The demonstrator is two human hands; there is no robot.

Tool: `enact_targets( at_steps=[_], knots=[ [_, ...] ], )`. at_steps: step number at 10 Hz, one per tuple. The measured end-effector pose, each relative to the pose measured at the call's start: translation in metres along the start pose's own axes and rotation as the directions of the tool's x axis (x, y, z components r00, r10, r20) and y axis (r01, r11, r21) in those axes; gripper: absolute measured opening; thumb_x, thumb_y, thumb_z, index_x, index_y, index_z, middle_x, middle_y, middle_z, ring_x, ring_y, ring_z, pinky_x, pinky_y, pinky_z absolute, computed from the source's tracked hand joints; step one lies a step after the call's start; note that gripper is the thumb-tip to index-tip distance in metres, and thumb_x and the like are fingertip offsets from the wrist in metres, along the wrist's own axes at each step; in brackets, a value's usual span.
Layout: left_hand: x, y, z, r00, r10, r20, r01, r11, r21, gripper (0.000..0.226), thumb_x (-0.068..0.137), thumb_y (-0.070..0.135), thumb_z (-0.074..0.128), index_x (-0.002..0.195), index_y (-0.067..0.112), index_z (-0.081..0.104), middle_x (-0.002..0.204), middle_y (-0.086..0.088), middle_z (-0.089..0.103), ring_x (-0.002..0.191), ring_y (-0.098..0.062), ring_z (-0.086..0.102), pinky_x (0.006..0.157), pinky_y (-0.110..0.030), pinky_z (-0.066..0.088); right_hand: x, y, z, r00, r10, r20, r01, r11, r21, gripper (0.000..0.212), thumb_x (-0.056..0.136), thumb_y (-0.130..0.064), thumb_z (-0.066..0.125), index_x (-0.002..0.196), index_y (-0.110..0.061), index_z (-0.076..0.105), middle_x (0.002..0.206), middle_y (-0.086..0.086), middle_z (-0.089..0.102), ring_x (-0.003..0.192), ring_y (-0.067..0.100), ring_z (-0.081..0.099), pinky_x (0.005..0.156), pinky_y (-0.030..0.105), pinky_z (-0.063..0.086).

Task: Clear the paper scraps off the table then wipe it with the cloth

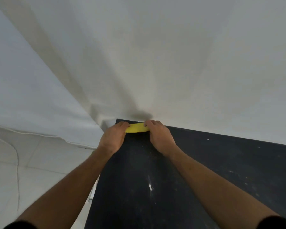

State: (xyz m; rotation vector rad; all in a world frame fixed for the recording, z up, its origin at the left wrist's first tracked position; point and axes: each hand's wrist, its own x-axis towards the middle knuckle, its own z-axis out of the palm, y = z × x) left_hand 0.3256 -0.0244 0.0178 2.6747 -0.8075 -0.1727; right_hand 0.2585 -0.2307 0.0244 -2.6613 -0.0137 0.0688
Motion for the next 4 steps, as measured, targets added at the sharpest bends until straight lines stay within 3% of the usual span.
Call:
enact_targets(
  at_steps=[1, 2, 4],
  knots=[
    [0.007, -0.042, 0.048, 0.991, 0.13, 0.039, -0.132, 0.991, 0.036, 0.053, 0.09, 0.011, 0.071, 0.141, 0.003, 0.056, 0.149, -0.02, 0.053, 0.131, -0.041, 0.058, 0.106, -0.048, 0.049, 0.008, 0.016, 0.059, 0.996, -0.045, 0.081, 0.057, 0.985, -0.161, 0.051, 0.095, -0.015, 0.052, 0.145, -0.012, 0.045, 0.161, 0.013, 0.034, 0.149, 0.035, 0.03, 0.12, 0.051, 0.031],
    [-0.006, -0.058, 0.077, 0.974, 0.138, 0.178, -0.153, 0.985, 0.075, 0.079, 0.103, 0.054, 0.04, 0.163, 0.008, 0.014, 0.172, -0.009, 0.005, 0.158, -0.025, 0.006, 0.128, -0.039, 0.01, 0.0, 0.019, 0.087, 0.979, 0.004, 0.202, 0.039, 0.977, -0.211, 0.066, 0.105, -0.045, 0.03, 0.16, -0.011, 0.016, 0.171, 0.007, -0.008, 0.157, 0.028, -0.011, 0.127, 0.052, 0.003],
    [0.0, -0.051, 0.056, 0.961, 0.143, 0.235, -0.178, 0.975, 0.135, 0.09, 0.097, 0.069, 0.023, 0.163, 0.01, 0.006, 0.172, -0.008, -0.003, 0.16, -0.025, -0.002, 0.129, -0.039, -0.001, 0.002, 0.012, 0.058, 0.963, 0.021, 0.268, 0.045, 0.971, -0.237, 0.066, 0.107, -0.049, 0.02, 0.163, -0.015, 0.01, 0.169, 0.004, -0.019, 0.156, 0.024, -0.017, 0.127, 0.053, 0.001]
  ],
)
